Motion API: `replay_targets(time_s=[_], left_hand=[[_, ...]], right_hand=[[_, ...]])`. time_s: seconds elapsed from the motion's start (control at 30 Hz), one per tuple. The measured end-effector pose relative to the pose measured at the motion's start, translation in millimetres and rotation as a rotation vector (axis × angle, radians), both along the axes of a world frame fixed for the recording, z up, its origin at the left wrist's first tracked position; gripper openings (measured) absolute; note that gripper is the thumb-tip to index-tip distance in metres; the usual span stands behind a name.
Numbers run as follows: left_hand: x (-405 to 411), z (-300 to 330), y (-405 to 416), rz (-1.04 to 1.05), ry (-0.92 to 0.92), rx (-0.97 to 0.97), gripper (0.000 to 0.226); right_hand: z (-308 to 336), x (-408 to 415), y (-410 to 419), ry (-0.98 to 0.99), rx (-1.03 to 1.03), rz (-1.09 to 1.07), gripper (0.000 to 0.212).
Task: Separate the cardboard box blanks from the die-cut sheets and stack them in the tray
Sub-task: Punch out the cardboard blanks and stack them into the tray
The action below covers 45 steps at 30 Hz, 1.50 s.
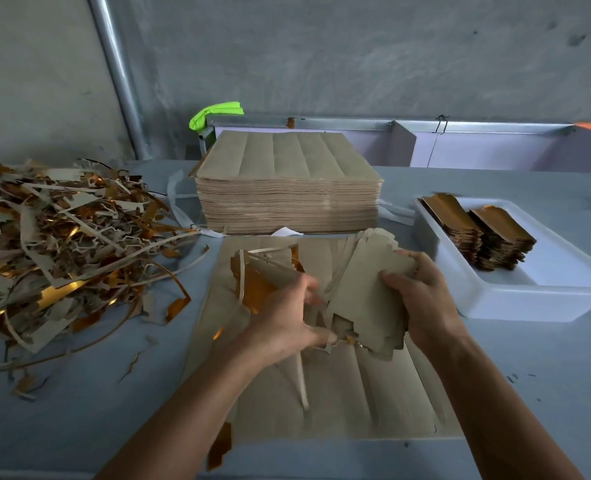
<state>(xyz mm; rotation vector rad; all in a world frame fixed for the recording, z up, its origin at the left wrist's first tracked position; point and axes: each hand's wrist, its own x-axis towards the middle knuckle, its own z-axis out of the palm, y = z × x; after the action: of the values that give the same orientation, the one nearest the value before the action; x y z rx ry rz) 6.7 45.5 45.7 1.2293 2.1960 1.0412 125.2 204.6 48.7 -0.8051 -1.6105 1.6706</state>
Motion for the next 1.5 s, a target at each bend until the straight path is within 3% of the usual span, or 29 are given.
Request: replay_targets(time_s=[0.07,0.1,0.13,0.27,0.3,0.37,0.43,0.5,0.57,0.67,0.77,0.87,1.0,1.07,1.13,1.2,1.3,1.4,1.5], left_hand=[[-1.4,-6.0,3.7,-0.064,-0.143,-0.043,0.030],[-3.5,-8.5,2.2,-0.076,-0.148,-0.038,0.010],[-6.6,-10.7,-0.6,-0.066,-0.111,-0.038,0.007],[-18.5,-9.6,-16.3,0.120,0.000,-0.050,0.017],[-19.2,-6.6,-17.9,0.212,0.035,-0.027,0.029],[-23.8,0.1,-15.7,0.474,0.142,0.128,0.053],[-31.1,10.2,-9.3,0.646,0.326,0.275,0.048],[-40.1,16.0,-0.1,0.618,0.521,0.225,0.037],[-49.8,13.5,12.2,0.458,0.634,0.020,0.047],[-60.3,6.2,25.2,0.284,0.590,-0.285,0.046],[-68.0,-0.2,21.6,0.358,0.538,-0.483,0.043],[-70.3,-3.9,5.6,0.556,0.638,-0.375,0.039],[-74.2,-9.5,-15.1,0.746,1.131,-0.086,0.043],[-82.6,-13.1,-18.2,0.834,1.203,-0.121,0.059],[-91.8,-10.5,-18.8,0.874,1.135,-0.194,0.070],[-101.0,-5.1,-17.8,0.837,0.982,-0.334,0.068],[-116.6,-1.8,-16.6,0.740,0.669,-0.427,0.027],[-121.9,6.2,-16.7,0.742,0.213,-0.225,0.029],[-114.5,24.7,-18.1,0.743,-0.410,0.147,0.022]], right_hand=[[4.9,3.9,0.1,0.030,0.020,0.035,0.025],[6.8,6.8,2.5,0.040,0.039,0.017,0.025],[8.1,9.8,6.5,0.046,0.055,-0.025,0.026],[4.7,20.8,24.6,0.024,0.051,-0.186,0.031],[2.0,21.2,26.2,0.011,0.044,-0.181,0.032],[-3.2,15.9,23.7,-0.024,0.041,-0.145,0.033],[-6.6,2.8,16.0,-0.064,0.057,-0.104,0.033],[-8.8,-13.3,5.5,-0.096,0.083,-0.062,0.033],[-11.2,-27.4,-5.6,-0.108,0.091,-0.009,0.032],[-16.9,-37.9,-18.8,-0.134,0.081,0.044,0.031],[-22.1,-35.7,-23.2,-0.186,0.062,0.070,0.031],[-25.4,-27.9,-21.1,-0.199,-0.004,0.078,0.034],[-27.7,-21.6,-18.1,-0.212,-0.062,0.092,0.035],[-28.2,-21.0,-19.1,-0.219,-0.070,0.103,0.036],[-27.9,-20.8,-21.0,-0.213,-0.082,0.117,0.037],[-26.4,-19.7,-23.2,-0.208,-0.090,0.130,0.036],[-25.1,-15.0,-24.5,-0.216,-0.037,0.142,0.041],[-17.3,-7.6,-28.7,-0.200,0.099,0.222,0.058],[-3.2,-2.9,-34.8,-0.165,0.142,0.272,0.046]])
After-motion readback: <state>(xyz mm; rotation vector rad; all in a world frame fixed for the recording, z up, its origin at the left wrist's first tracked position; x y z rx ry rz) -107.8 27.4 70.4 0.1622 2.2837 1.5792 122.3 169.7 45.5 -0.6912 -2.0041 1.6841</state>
